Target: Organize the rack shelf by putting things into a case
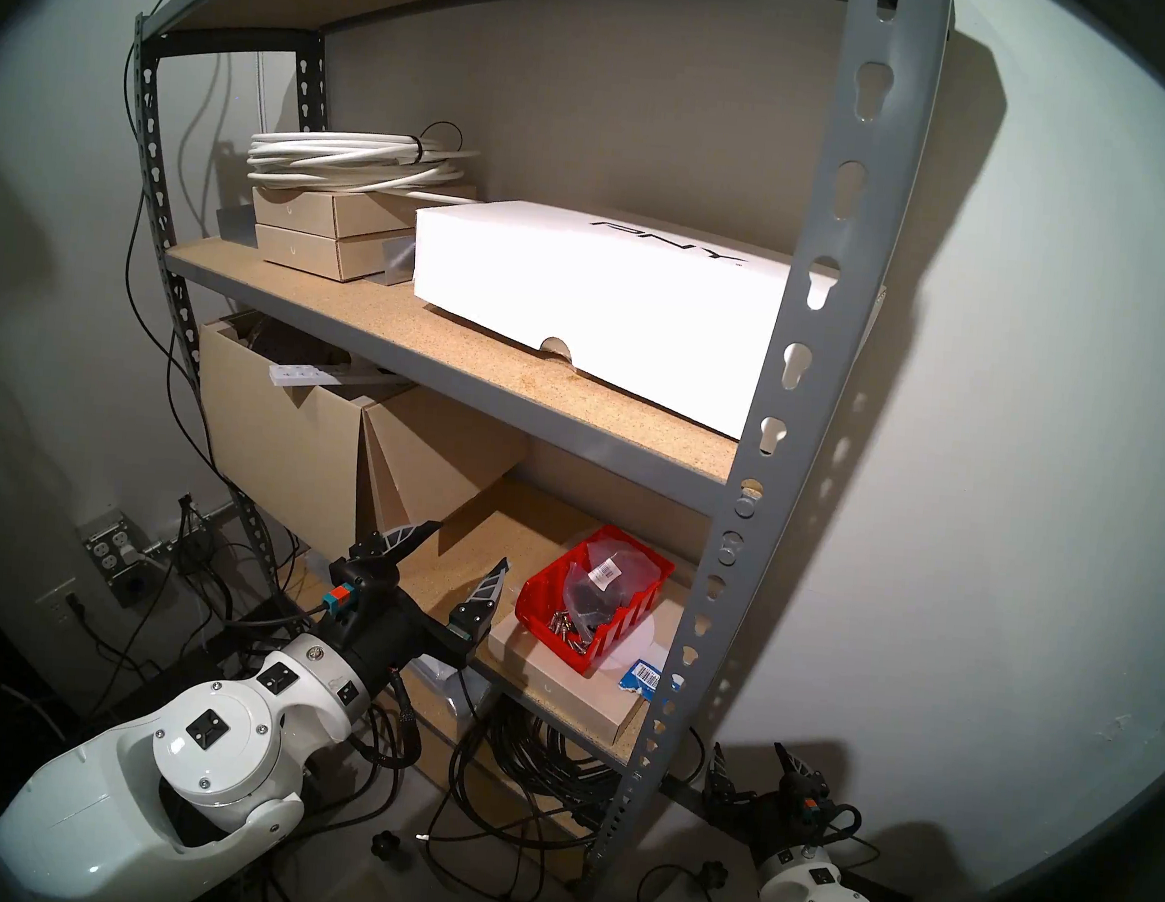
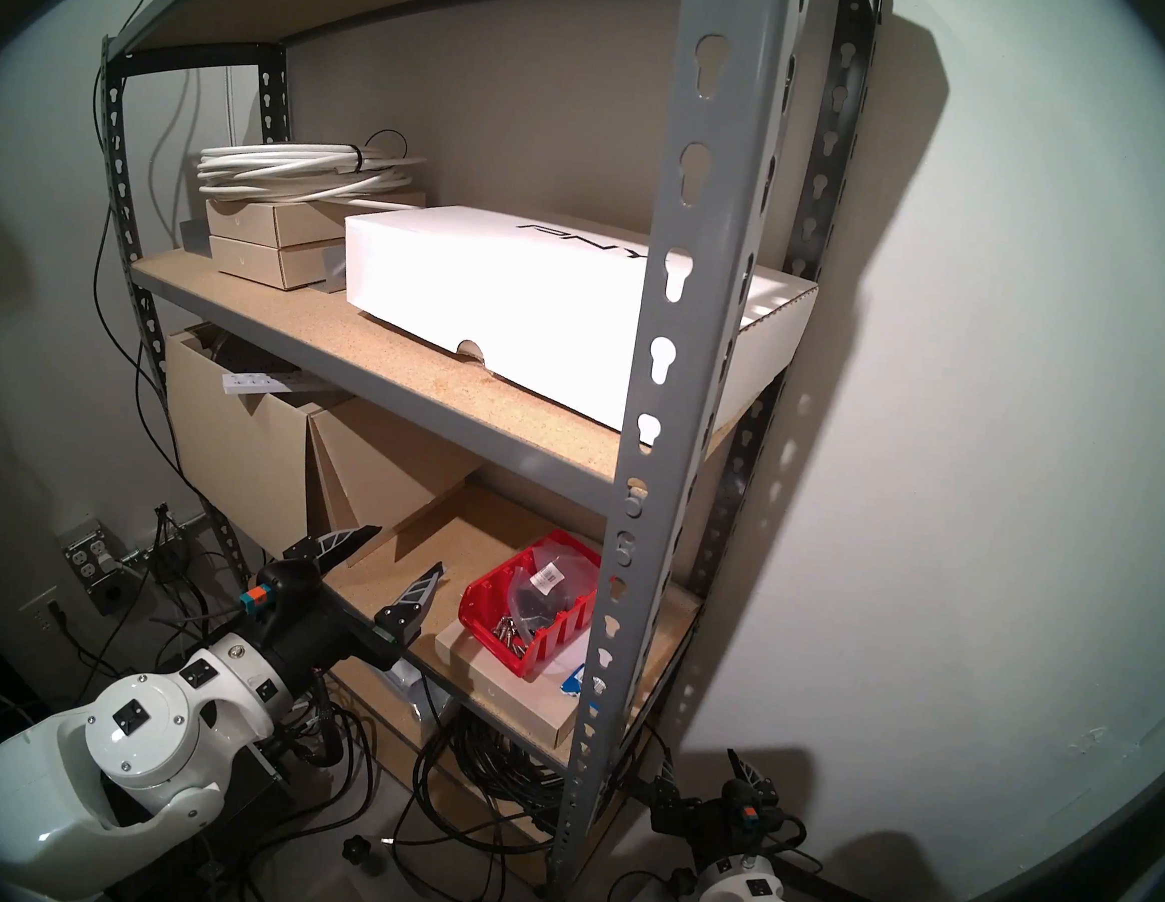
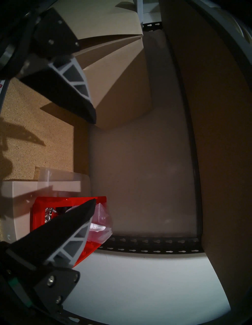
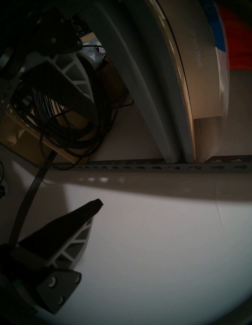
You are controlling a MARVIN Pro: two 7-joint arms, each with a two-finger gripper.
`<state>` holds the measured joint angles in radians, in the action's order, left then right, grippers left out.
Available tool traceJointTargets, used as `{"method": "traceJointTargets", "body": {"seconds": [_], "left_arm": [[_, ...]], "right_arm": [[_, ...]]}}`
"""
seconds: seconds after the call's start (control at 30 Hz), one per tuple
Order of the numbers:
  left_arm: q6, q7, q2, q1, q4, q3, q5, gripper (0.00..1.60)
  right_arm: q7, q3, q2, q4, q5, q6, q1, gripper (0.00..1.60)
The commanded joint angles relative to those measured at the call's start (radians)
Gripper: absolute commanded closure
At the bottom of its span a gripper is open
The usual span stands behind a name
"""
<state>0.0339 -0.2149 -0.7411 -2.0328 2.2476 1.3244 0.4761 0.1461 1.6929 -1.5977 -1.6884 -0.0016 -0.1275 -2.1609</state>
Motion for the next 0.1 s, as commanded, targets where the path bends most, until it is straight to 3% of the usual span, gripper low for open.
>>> {"method": "traceJointTargets", "body": {"seconds": [0.0, 0.07], "left_arm": [[0.012, 0.006, -0.001, 0.004, 0.014, 0.005, 0.005, 0.00], [0.012, 0.006, -0.001, 0.004, 0.014, 0.005, 0.005, 0.00]], "right_arm": [[0.000, 0.000, 0.000, -0.018, 0.000, -0.001, 0.000, 0.00], [0.000, 0.000, 0.000, -0.018, 0.000, -0.001, 0.000, 0.00]]}}
